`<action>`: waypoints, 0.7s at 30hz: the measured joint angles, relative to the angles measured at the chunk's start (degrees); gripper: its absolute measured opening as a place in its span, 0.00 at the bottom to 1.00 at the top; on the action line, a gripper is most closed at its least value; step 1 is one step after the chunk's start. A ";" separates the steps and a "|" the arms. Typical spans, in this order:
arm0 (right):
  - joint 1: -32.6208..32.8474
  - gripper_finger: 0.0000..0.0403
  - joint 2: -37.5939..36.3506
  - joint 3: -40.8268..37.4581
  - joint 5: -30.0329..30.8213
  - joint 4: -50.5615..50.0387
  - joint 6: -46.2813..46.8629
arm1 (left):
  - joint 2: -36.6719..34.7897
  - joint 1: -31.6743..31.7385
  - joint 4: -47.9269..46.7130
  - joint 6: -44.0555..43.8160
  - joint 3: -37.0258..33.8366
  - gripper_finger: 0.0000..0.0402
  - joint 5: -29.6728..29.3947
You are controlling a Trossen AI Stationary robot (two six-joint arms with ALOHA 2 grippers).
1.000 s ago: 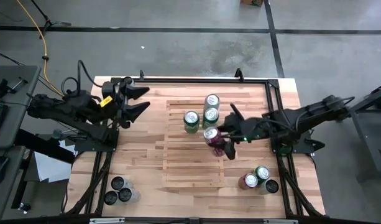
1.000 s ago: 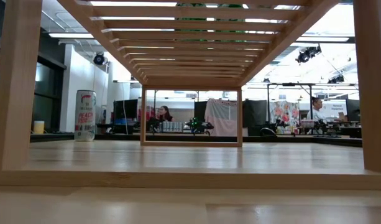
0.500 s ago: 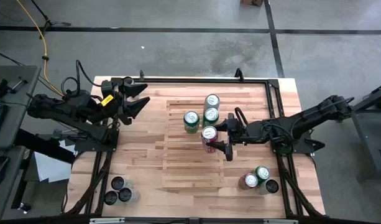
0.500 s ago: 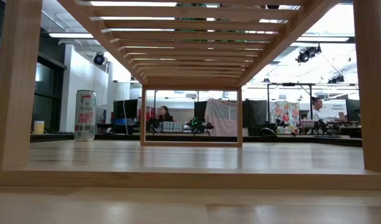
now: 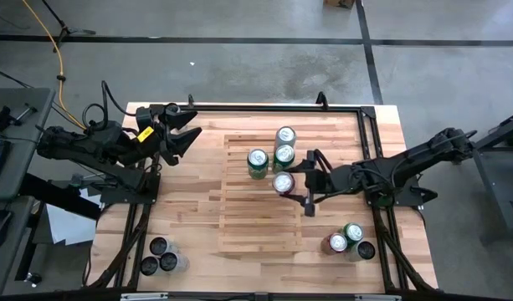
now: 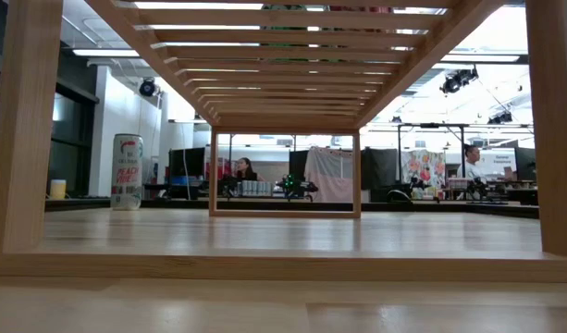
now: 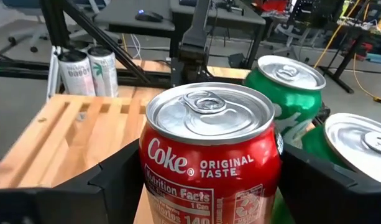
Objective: Place canned beverage on shelf
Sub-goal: Put the top red soda can on the shelf
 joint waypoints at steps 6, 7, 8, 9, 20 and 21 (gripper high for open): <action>-0.90 0.75 0.00 0.00 0.02 -1.00 0.27 | 0.00 0.00 0.00 0.00 0.00 0.92 -0.11; -0.99 0.75 0.00 0.00 0.02 -1.54 0.25 | 0.00 0.00 0.00 0.00 0.00 0.92 -0.11; -1.16 0.76 0.00 0.00 0.02 -2.19 0.31 | 0.00 0.00 0.00 0.00 0.00 0.92 -0.11; -1.17 0.76 0.00 0.00 0.02 -2.58 0.44 | 0.00 0.00 0.00 0.00 0.00 0.92 -0.11; -1.17 0.76 -0.02 0.01 -0.61 -3.72 8.22 | 0.00 0.00 -0.02 0.00 0.00 0.92 -0.09; -1.17 0.76 -0.02 0.02 -0.55 -3.74 9.16 | 0.00 0.00 -0.02 0.00 -0.02 0.92 -0.09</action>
